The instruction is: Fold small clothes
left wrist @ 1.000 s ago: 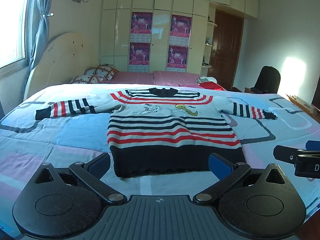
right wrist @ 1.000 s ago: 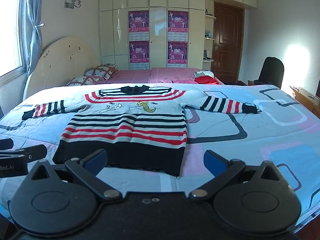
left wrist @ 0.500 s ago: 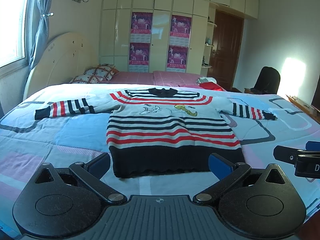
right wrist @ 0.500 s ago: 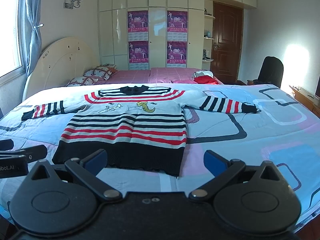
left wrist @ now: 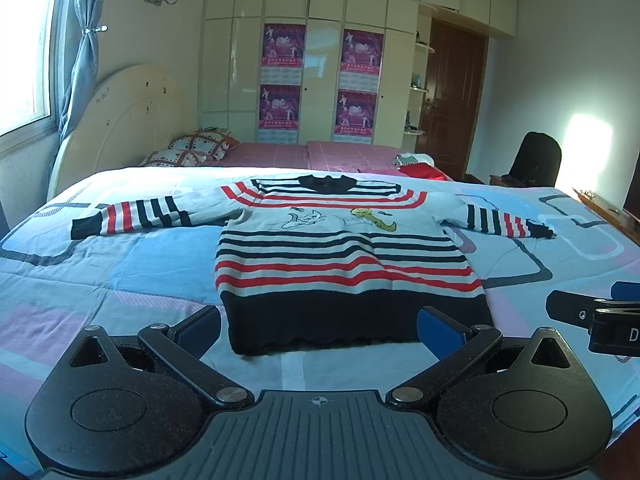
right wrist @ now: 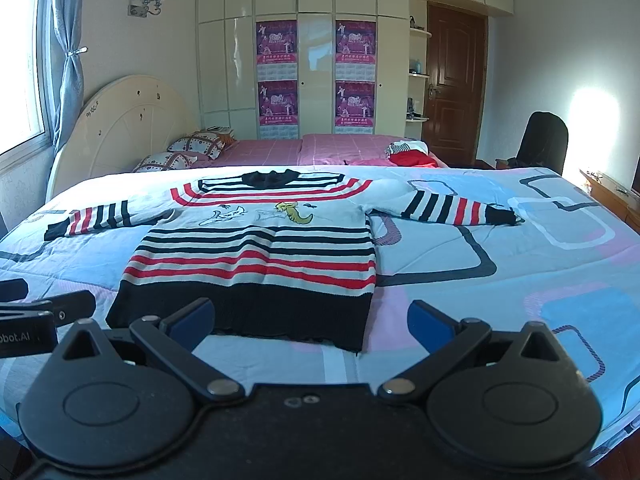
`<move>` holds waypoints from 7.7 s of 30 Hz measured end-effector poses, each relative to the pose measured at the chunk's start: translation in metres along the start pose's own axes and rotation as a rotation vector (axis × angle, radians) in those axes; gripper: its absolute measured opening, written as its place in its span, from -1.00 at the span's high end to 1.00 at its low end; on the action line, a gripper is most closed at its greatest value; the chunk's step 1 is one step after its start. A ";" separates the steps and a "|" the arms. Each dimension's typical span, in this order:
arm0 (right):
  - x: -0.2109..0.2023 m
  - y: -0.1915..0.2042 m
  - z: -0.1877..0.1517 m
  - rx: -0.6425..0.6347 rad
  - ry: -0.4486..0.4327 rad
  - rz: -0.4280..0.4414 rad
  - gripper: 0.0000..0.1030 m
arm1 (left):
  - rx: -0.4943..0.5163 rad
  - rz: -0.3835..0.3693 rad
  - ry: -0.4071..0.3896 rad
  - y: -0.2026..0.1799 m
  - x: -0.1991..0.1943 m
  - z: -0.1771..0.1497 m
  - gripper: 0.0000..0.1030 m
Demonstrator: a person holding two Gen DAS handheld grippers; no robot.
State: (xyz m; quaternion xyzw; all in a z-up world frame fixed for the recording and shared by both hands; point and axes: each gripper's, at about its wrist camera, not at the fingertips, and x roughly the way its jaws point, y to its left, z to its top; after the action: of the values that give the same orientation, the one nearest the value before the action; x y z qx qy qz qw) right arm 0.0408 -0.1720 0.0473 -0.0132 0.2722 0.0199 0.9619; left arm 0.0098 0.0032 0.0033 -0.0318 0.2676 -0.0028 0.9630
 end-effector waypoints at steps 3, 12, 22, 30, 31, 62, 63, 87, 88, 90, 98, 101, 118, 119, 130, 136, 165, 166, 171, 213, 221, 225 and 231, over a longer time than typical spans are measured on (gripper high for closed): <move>0.000 0.000 0.000 -0.001 0.000 0.000 -0.99 | 0.000 0.001 -0.004 0.001 0.000 0.000 -1.00; 0.005 0.000 0.000 -0.013 -0.004 -0.008 -0.99 | -0.049 -0.047 -0.001 0.004 0.008 0.003 -1.00; 0.036 -0.107 0.032 0.199 -0.132 -0.135 -0.49 | -0.065 -0.167 -0.038 -0.010 0.084 0.054 -1.00; 0.146 -0.237 0.062 0.469 -0.128 -0.163 0.12 | -0.113 -0.091 -0.029 -0.039 0.177 0.087 -1.00; 0.165 -0.253 0.063 0.502 -0.120 -0.166 0.14 | -0.123 -0.078 -0.008 -0.044 0.193 0.089 -1.00; 0.379 -0.285 0.141 0.422 -0.130 -0.075 0.85 | -0.220 0.162 0.155 -0.026 0.373 0.109 -1.00; 0.377 -0.262 0.151 0.383 -0.137 -0.035 0.85 | -0.238 0.161 0.151 -0.015 0.374 0.109 -1.00; 0.360 -0.064 0.117 0.178 0.046 0.163 0.41 | -0.373 -0.278 0.208 0.022 0.478 0.132 -0.17; 0.356 -0.072 0.116 0.183 0.040 0.152 0.40 | -0.368 -0.286 0.239 0.012 0.493 0.132 -0.17; 0.353 -0.083 0.115 0.191 0.033 0.137 0.40 | -0.350 -0.270 0.310 -0.005 0.521 0.131 -0.17; 0.347 -0.114 0.101 0.262 0.039 0.087 0.40 | -0.221 -0.272 0.260 -0.048 0.550 0.154 0.91; 0.349 -0.116 0.102 0.283 0.035 0.089 0.40 | -0.208 -0.267 0.147 -0.035 0.526 0.178 0.91; 0.453 -0.172 0.070 1.065 0.188 0.411 0.54 | -0.235 -0.127 0.184 0.050 0.529 0.142 0.91; 0.457 -0.173 0.070 1.076 0.186 0.406 0.85 | -0.239 -0.127 0.177 0.051 0.526 0.141 0.91; 0.429 -0.174 0.100 0.740 0.136 0.352 0.49 | -0.199 -0.019 0.161 0.060 0.514 0.135 0.72; 0.441 -0.187 0.148 0.443 0.031 0.288 0.51 | -0.168 0.003 0.030 0.057 0.501 0.158 0.32; 0.440 -0.128 0.133 -0.005 0.144 0.228 0.96 | -0.036 0.048 0.082 0.000 0.516 0.139 0.30; 0.432 -0.132 0.138 0.015 0.104 0.234 0.94 | -0.039 0.039 0.042 -0.001 0.507 0.141 0.30; 0.439 -0.104 0.121 -0.048 0.187 0.261 0.86 | -0.005 0.035 0.109 -0.001 0.523 0.126 0.15; 0.345 -0.043 0.120 0.263 0.133 0.088 0.60 | -0.601 0.277 -0.194 0.343 0.391 0.124 0.77; 0.343 -0.068 0.118 0.290 0.107 0.094 0.60 | -0.371 0.099 -0.211 0.226 0.437 0.205 0.77; 0.337 -0.094 0.119 0.323 0.089 0.073 0.60 | -0.246 0.032 -0.178 0.164 0.460 0.223 0.77; 0.330 -0.130 0.113 0.359 0.084 0.044 0.59 | -0.073 -0.065 -0.071 0.079 0.491 0.234 0.77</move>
State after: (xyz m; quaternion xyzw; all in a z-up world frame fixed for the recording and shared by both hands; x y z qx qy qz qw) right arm 0.3861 -0.2873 -0.0278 0.1640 0.3114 -0.0085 0.9360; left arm 0.5499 0.0854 -0.0549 -0.0757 0.2323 -0.0231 0.9694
